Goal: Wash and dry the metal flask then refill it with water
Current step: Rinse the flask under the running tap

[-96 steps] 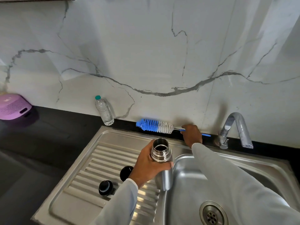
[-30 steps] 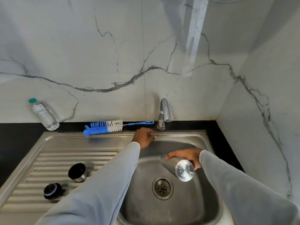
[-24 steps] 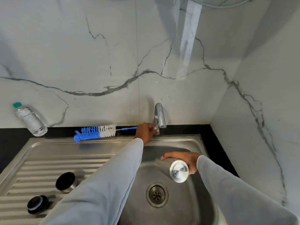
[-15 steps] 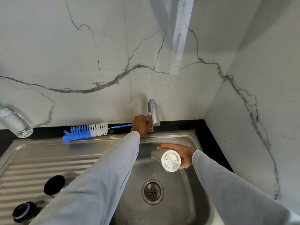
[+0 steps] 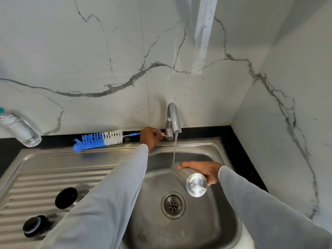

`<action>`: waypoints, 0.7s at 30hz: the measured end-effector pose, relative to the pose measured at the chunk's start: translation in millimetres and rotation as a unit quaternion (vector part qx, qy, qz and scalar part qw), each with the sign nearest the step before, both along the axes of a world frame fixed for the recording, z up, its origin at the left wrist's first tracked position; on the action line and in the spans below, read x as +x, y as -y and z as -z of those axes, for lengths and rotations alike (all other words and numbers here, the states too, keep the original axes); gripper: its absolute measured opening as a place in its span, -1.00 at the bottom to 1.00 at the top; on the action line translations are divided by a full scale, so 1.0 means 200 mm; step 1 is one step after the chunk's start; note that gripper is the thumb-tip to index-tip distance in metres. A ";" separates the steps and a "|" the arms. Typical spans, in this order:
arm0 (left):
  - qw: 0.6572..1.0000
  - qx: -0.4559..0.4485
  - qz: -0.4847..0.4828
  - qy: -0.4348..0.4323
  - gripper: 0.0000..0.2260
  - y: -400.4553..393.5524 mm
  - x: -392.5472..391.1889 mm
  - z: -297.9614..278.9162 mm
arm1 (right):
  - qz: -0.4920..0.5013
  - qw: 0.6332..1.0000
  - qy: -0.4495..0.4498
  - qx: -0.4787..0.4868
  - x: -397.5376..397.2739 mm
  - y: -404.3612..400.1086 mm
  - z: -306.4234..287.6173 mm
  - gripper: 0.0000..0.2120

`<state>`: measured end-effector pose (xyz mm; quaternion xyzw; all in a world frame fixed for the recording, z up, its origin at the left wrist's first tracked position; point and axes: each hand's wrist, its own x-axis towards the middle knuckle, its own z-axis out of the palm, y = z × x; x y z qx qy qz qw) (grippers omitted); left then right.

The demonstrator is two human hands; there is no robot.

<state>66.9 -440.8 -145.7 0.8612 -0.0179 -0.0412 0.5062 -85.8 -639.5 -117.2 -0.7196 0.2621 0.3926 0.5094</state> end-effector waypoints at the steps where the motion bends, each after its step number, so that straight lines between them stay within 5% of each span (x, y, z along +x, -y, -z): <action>1: 1.000 0.002 -0.002 -0.001 -0.90 -0.01 0.00 0.02 | -0.029 0.999 0.001 -0.029 -0.01 0.00 0.00 -0.27; 7: 0.998 0.016 -0.034 -0.053 -0.82 -0.02 -0.01 0.07 | -0.203 0.956 0.051 -0.207 -0.02 -0.01 -0.04 -0.34; 13: 0.987 0.091 -0.080 -0.101 -0.62 -0.01 -0.03 0.02 | -0.313 0.867 0.151 -0.357 0.01 -0.05 -0.12 -0.30; 15: 0.983 0.139 -0.089 -0.082 -0.72 0.02 -0.10 -0.01 | -0.321 0.836 0.186 -0.405 0.02 -0.07 -0.16 -0.29; 18: 0.985 0.148 0.053 -0.070 -0.89 0.00 -0.24 -0.01 | -0.332 0.800 0.234 -0.442 0.06 -0.09 -0.21 -0.25; 21: 0.913 0.272 0.298 -0.054 -0.38 -0.06 -0.37 0.01 | -0.334 0.772 0.284 -0.460 0.12 -0.12 -0.22 -0.24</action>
